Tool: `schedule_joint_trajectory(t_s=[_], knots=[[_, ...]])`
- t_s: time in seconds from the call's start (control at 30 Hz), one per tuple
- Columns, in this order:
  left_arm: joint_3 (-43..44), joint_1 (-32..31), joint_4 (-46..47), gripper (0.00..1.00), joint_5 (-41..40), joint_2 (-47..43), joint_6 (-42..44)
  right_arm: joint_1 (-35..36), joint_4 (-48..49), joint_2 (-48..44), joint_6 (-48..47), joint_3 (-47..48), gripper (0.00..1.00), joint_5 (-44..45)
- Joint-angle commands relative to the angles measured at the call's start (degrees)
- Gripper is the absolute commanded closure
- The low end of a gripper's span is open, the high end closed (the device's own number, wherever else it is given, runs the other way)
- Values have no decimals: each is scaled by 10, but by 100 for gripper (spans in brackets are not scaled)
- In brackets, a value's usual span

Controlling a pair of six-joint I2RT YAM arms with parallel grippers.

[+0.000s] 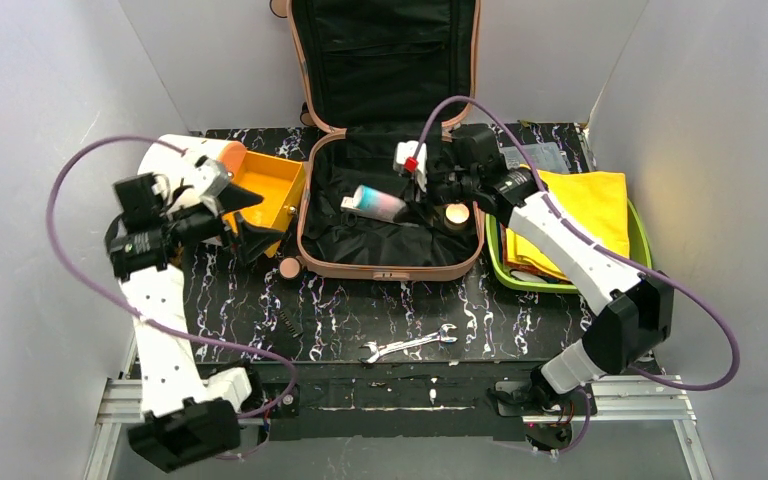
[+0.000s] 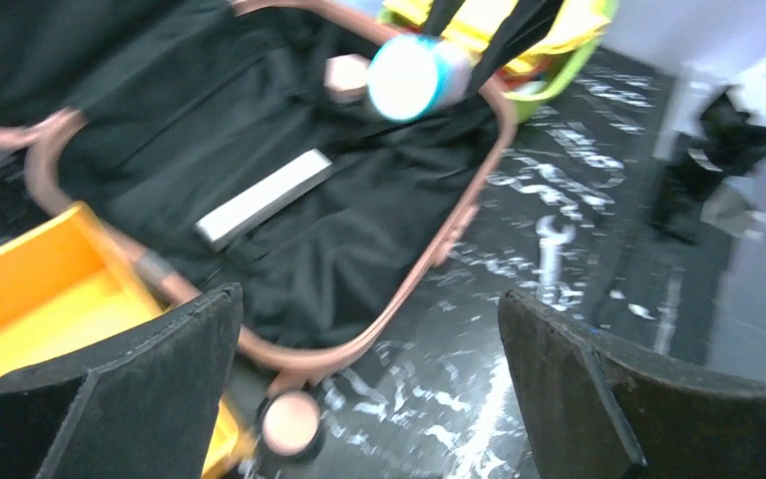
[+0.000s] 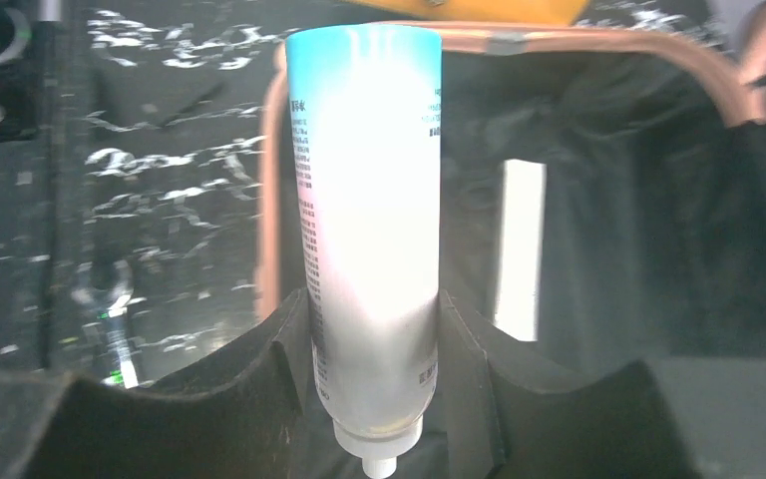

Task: Open, take out, and arrange the luggage
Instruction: Pass from the right arm to the left

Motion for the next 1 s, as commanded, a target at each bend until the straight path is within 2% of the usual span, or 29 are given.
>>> schedule_joint_trajectory(t_s=[0.0, 0.17, 0.3, 0.5, 0.9, 0.97], knots=[[42, -149, -10, 1, 27, 73, -22, -11, 60, -54, 64, -56, 66, -129], [80, -309, -8, 1, -33, 147, -39, -13, 91, -95, 77, -111, 66, -172], [107, -383, -7, 1, -82, 190, -35, -15, 103, -108, 75, -140, 66, -189], [136, -423, -8, 1, -120, 240, -45, -15, 94, -109, 64, -155, 66, -207], [155, -460, -19, 1, -124, 283, -48, -15, 116, -98, 79, -170, 66, -213], [159, -461, -19, 5, -117, 287, -50, -15, 117, -97, 79, -173, 66, -212]])
